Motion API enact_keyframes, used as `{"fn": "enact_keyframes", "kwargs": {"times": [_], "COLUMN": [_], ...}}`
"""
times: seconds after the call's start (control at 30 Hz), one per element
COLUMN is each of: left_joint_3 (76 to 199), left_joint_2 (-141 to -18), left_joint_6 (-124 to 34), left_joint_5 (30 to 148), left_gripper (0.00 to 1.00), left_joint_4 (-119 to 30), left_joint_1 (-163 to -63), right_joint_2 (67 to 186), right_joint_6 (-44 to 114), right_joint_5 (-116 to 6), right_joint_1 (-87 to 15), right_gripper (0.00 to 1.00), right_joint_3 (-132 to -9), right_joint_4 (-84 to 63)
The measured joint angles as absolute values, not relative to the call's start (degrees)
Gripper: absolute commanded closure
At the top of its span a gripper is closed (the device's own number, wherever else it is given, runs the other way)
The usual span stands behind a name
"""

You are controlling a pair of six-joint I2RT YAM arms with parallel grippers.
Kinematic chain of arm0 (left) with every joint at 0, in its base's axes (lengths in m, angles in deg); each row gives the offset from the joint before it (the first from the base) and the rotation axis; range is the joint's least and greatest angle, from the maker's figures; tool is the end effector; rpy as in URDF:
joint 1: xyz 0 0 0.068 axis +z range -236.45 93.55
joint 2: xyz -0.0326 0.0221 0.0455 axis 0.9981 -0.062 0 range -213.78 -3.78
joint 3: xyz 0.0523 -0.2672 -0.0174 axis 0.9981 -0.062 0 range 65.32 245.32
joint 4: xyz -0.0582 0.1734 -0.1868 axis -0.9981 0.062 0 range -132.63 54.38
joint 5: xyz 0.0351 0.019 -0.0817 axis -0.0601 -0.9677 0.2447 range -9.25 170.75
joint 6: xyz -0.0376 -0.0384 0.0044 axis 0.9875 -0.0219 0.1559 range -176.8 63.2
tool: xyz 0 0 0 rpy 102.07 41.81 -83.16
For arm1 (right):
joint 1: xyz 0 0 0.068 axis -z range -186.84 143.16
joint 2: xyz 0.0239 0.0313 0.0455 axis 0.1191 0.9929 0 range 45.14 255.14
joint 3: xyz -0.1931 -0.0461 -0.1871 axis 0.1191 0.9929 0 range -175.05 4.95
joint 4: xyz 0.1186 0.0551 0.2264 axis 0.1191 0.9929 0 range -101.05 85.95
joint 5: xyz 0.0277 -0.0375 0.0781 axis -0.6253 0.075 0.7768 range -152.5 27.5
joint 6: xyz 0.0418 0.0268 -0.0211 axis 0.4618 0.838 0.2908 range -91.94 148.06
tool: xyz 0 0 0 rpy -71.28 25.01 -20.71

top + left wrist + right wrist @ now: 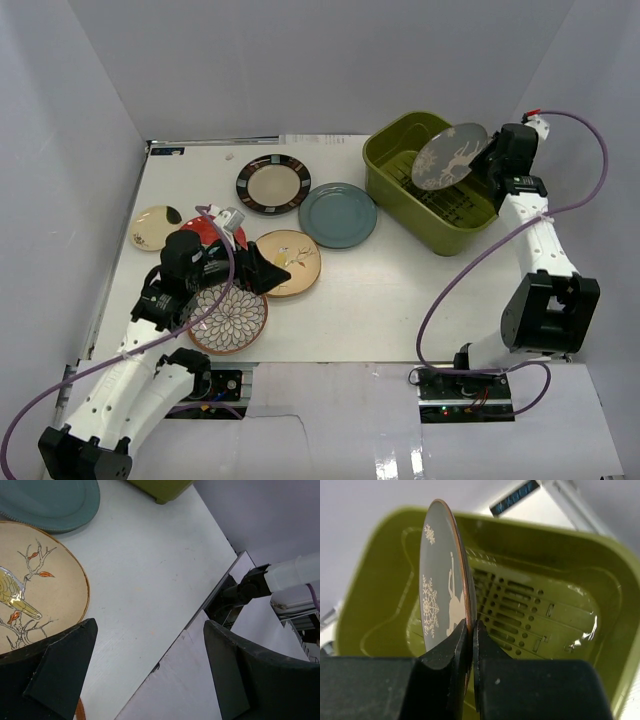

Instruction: Place the plates into the plastic bin on the countertop

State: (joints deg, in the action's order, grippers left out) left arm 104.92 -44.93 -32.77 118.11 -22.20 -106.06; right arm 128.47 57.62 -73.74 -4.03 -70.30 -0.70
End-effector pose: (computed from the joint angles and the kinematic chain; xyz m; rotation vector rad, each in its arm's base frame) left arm 0.1460 -0.0748 0.3022 0.3777 2.0087 -1.1253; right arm 0.3430 -0.0238 0.3662 0.6535 1.7718 0.1337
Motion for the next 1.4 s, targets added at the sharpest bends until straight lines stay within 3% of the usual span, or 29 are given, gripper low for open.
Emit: {"fn": "enact_keyframes", "kwargs": {"times": [0.37, 0.43, 0.53, 0.6, 0.63, 0.87, 1.0, 1.4], "left_joint_3": [101.7, 101.7, 101.7, 101.7, 101.7, 101.7, 101.7, 102.0], "left_joint_2": [-42.4, -41.8, -41.5, -41.5, -41.5, -41.6, -41.8, -40.4], "left_joint_6": [-33.3, -33.4, -33.4, -33.4, -33.4, -33.4, -33.4, -33.4], "left_joint_5": [117.3, 116.8, 115.7, 115.2, 115.0, 113.6, 112.6, 102.2], "left_gripper": [0.02, 0.02, 0.02, 0.02, 0.02, 0.02, 0.02, 0.02], "left_joint_4": [-22.9, -22.9, -22.9, -22.9, -22.9, -22.5, -22.5, -20.4], "left_joint_1": [-108.9, -109.0, -109.1, -109.1, -109.1, -109.1, -109.1, -109.1], "right_joint_2": [138.2, 138.2, 138.2, 138.2, 138.1, 137.8, 137.0, 121.5], "right_joint_6": [60.2, 61.8, 61.7, 60.7, 60.1, 55.7, 53.3, 49.9], "right_joint_5": [-68.0, -68.1, -69.8, -70.6, -71.0, -72.5, -74.0, -75.8], "right_joint_1": [-3.5, -3.5, -3.5, -3.5, -3.5, -4.0, -5.7, -21.9], "right_gripper": [0.9, 0.8, 0.57, 0.48, 0.38, 0.02, 0.1, 0.1], "right_joint_3": [-65.6, -63.8, -63.2, -63.2, -63.5, -66.6, -69.3, -70.6], "right_joint_4": [-1.2, -1.3, -1.4, -1.2, -0.7, 1.5, 3.3, 2.7]}}
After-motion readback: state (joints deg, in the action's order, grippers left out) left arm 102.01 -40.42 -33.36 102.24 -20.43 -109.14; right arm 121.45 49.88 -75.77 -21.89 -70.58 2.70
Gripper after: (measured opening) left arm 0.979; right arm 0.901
